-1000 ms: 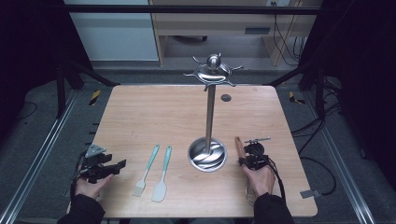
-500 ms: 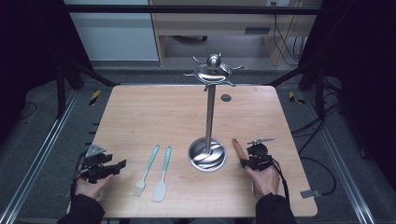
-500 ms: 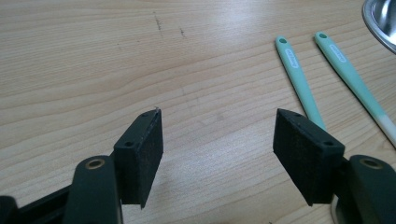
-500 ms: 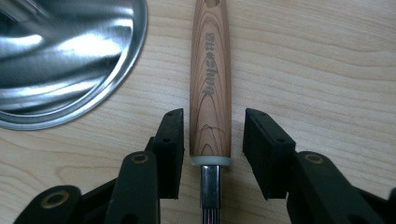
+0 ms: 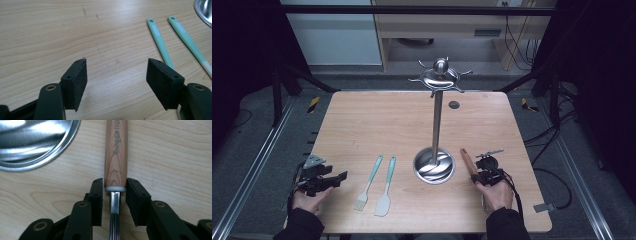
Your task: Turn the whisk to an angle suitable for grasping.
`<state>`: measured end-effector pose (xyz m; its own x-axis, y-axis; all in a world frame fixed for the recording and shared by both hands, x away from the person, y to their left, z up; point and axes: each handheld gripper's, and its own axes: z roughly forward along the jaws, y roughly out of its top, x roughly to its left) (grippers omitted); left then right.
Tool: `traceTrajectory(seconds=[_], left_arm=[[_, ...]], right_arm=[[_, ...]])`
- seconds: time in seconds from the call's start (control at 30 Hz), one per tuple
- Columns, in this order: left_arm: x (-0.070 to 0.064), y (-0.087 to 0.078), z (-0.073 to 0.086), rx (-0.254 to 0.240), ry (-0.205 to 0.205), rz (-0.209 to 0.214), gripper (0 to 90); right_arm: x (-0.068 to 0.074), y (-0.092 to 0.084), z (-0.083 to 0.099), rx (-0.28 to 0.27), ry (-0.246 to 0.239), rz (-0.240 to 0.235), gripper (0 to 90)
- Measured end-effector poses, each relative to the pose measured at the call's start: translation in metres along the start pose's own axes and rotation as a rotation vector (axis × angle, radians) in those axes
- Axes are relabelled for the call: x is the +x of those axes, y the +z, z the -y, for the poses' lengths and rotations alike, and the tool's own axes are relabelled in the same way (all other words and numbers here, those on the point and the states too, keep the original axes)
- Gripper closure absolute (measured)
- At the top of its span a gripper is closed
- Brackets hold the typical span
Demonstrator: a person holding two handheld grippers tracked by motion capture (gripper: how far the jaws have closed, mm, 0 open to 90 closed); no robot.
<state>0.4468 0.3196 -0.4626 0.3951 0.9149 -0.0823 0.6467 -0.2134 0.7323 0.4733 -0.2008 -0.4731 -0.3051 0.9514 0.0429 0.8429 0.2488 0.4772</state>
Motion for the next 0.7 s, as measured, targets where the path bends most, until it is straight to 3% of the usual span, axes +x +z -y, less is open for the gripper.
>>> traceTrajectory(seconds=[0.5,0.57,0.6,0.7], left_arm=[[-0.0001,0.0005,0.0,0.003,0.002,0.002,32.6],[0.0,0.0006,0.0,0.003,0.002,0.002,32.5],[-0.0001,0.0005,0.0,0.005,0.003,0.001,32.6],[-0.0002,0.0007,0.0,0.002,0.001,0.002,32.5]], right_arm=[[-0.001,-0.0008,0.0052,0.037,0.005,-0.002,72.2],[-0.0013,-0.0008,0.0053,0.046,0.008,-0.008,73.8],[-0.0016,-0.0012,0.0057,0.051,0.006,-0.006,80.6],[-0.0021,-0.0011,0.0058,0.054,0.005,-0.014,80.7]])
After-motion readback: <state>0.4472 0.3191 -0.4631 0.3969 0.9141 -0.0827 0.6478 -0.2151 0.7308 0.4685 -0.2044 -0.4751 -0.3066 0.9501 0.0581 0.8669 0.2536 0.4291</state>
